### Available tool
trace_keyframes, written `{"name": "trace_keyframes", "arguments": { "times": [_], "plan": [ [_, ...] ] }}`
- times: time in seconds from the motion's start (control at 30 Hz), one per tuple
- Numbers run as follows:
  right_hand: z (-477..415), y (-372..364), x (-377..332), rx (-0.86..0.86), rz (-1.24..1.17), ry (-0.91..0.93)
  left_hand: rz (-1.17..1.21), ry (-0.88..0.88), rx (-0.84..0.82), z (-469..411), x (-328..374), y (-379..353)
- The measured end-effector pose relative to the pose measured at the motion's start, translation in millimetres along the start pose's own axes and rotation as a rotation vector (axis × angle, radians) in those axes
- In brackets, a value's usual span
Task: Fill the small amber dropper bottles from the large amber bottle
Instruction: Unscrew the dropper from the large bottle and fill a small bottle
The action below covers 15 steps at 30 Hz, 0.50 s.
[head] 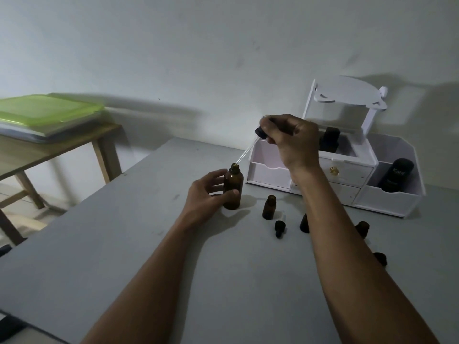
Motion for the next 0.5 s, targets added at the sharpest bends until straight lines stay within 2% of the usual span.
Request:
{"name": "trace_keyframes", "arguments": {
  "times": [0.5],
  "plan": [
    [10.1,-23.9,54.9,-0.260,0.246,-0.064,-0.001,0.036,-0.010,1.6,1.1,-0.6]
  ]
}}
Point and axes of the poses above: each hand's wrist, its own z-axis away from the middle knuckle, its own y-axis out of the back of the hand, x = y × z, the point moved 1 cm from there along -z, towards the middle knuckle, and after that the axes turned 15 degrees about -z, right-handed, at the moved point
